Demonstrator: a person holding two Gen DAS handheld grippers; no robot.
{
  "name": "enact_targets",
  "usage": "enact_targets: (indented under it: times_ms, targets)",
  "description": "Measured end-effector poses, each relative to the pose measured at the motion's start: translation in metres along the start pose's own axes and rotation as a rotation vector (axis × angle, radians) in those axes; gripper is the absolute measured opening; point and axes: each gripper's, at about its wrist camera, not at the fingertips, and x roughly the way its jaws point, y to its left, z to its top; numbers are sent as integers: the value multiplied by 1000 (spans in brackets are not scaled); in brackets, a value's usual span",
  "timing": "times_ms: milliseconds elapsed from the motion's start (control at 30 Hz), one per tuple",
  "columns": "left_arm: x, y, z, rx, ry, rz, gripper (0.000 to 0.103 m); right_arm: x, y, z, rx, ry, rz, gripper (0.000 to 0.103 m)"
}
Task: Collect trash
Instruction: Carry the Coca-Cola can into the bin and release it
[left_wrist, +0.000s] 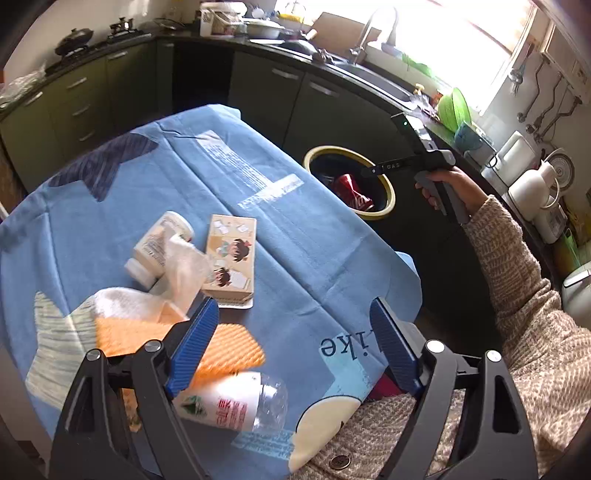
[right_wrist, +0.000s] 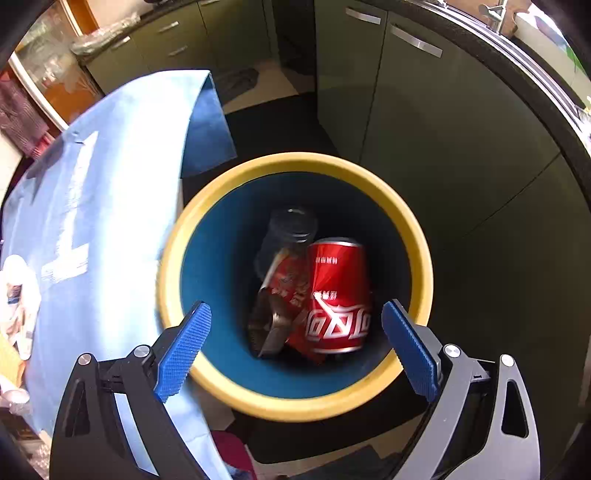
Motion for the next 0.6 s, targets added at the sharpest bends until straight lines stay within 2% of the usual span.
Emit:
enact_targets:
  times_ms: [167,333,600]
  targets:
    - [62,5,41,11,136,-6,79,-13,0,-28,-6,-3,31,93]
    - [106,26,62,-31,232,50,78,-21,3,-46,-6,-18,65,94]
    - [128,41,76,-56,265,164,77,-19,14,-60,-40,-26,119,94]
